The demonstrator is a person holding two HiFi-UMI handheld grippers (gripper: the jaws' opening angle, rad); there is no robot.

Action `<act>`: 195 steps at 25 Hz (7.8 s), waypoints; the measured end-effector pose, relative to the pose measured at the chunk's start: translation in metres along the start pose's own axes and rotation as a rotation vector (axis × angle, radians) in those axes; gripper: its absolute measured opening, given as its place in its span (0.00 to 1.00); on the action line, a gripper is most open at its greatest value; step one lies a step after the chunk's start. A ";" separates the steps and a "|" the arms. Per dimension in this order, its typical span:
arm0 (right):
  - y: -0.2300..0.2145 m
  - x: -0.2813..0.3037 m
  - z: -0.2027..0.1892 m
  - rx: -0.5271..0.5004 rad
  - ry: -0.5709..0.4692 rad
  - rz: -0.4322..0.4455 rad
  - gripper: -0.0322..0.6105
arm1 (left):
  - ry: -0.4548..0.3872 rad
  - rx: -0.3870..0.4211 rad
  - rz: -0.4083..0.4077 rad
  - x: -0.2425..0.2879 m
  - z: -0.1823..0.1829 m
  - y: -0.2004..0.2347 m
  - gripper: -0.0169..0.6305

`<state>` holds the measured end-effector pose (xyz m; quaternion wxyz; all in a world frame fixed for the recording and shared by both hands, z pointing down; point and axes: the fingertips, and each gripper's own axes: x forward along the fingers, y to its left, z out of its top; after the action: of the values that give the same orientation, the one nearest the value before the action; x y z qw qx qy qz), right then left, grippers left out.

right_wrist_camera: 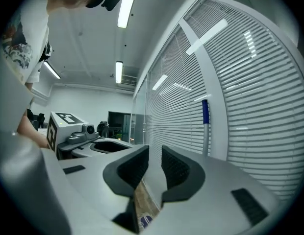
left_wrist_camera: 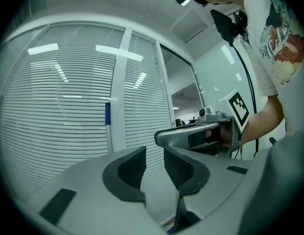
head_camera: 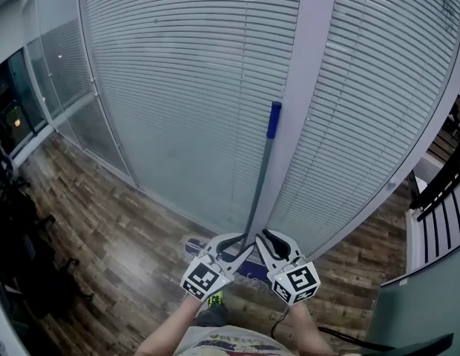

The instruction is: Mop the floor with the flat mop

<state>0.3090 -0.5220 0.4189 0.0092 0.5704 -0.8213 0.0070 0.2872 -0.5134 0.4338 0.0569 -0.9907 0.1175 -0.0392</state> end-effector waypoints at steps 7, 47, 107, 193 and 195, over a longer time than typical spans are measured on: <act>-0.080 0.097 0.010 -0.011 0.028 -0.117 0.18 | -0.011 0.007 -0.054 0.063 -0.005 0.111 0.21; -0.241 0.213 0.028 -0.048 0.092 -0.337 0.26 | -0.017 0.054 -0.143 0.252 -0.027 0.258 0.16; 0.165 -0.246 0.038 -0.104 -0.212 0.317 0.26 | 0.030 -0.051 -0.432 -0.046 0.007 -0.285 0.26; 0.336 -0.335 -0.128 0.075 0.025 0.476 0.40 | 0.205 -0.080 -0.516 -0.181 -0.128 -0.417 0.38; 0.327 -0.317 -0.128 0.071 0.018 0.457 0.40 | 0.194 -0.079 -0.520 -0.176 -0.130 -0.400 0.39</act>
<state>0.1143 -0.1077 0.5394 -0.0056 0.3693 -0.9283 0.0429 0.1963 -0.0991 0.6004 -0.0052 -0.9806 -0.1344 -0.1423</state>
